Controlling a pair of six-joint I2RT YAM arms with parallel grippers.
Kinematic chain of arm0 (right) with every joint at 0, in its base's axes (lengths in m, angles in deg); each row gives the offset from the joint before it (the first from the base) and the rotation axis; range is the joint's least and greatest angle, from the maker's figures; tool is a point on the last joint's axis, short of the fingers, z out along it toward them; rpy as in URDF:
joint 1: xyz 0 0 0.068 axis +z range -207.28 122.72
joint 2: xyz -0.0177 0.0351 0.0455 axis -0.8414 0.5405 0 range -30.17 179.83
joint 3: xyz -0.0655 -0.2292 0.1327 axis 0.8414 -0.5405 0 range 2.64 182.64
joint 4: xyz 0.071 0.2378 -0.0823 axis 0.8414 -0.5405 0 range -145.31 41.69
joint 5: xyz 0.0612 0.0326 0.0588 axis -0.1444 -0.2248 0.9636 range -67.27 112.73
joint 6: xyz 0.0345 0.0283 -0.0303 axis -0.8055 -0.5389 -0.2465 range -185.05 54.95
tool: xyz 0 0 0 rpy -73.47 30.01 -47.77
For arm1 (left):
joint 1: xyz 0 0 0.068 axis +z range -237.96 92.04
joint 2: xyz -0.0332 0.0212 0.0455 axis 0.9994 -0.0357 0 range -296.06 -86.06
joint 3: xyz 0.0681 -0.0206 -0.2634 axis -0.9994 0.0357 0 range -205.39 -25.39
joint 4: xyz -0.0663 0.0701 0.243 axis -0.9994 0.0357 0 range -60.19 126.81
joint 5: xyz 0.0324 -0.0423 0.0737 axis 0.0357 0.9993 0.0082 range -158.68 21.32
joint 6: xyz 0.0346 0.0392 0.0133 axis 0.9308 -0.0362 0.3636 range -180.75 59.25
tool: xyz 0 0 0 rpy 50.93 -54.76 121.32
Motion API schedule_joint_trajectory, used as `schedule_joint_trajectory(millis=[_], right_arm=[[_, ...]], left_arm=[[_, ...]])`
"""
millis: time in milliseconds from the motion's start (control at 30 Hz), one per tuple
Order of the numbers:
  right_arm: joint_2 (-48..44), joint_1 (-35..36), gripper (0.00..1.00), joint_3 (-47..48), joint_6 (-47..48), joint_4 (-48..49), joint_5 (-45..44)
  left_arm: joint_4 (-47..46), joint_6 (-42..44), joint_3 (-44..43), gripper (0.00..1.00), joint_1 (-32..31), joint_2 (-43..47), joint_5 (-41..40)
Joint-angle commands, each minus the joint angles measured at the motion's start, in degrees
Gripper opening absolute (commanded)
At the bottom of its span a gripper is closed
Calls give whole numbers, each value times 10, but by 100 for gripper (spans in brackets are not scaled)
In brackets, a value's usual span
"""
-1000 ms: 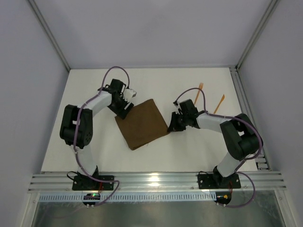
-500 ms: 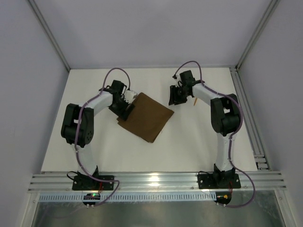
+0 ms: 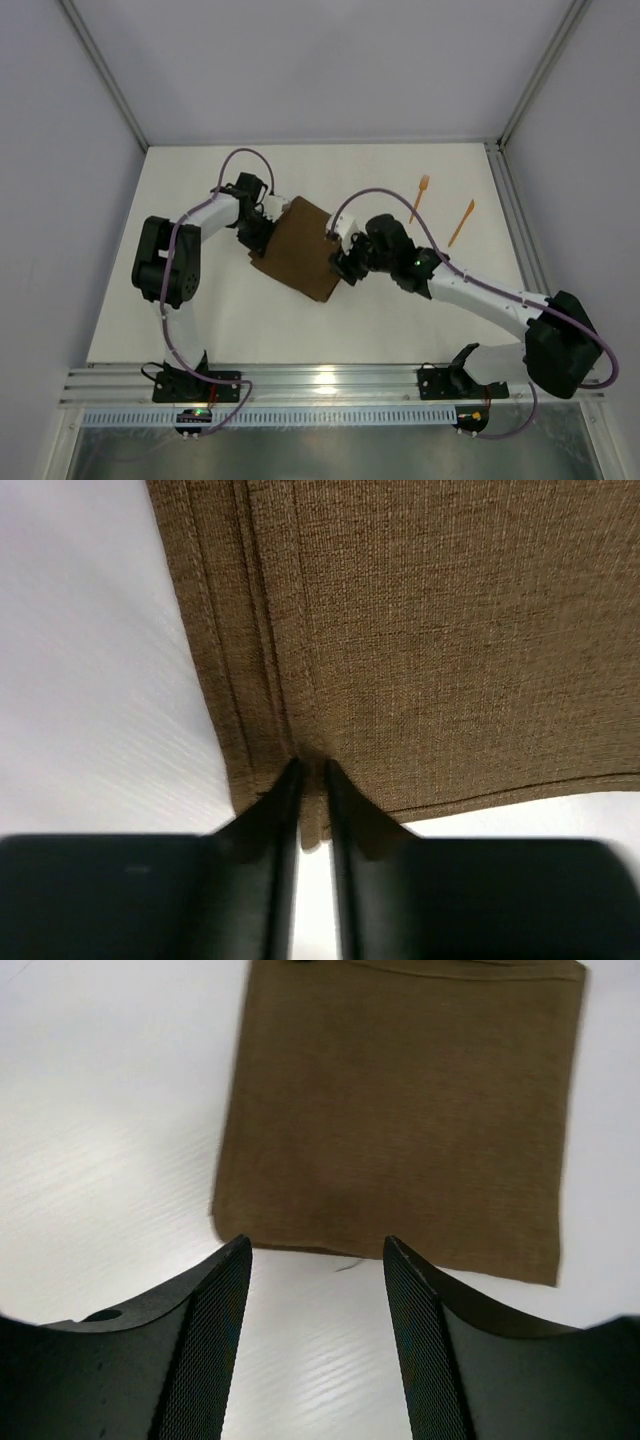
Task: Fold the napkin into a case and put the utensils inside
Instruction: Turn over the upper triangle folded napkin at the center of the board, then pick up the lower triangle-folded napkin from the center of the board.
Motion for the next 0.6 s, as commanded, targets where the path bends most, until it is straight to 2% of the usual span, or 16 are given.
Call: schedule_joint_trajectory(millis=[0, 67, 100, 367, 567], right_arm=[[-47, 58, 60, -101, 136, 112, 20], [-69, 83, 64, -134, 173, 133, 20], [-72, 106, 67, -160, 216, 149, 20], [2, 164, 73, -150, 350, 144, -14], [72, 188, 74, -134, 367, 168, -65]], left_arm=[[29, -3, 11, 11, 0, -6, 32], [28, 0, 23, 1, 0, 8, 31], [25, 1, 36, 0, 0, 15, 28], [21, 2, 55, 0, 0, 59, 25], [23, 3, 56, 0, 0, 58, 30]])
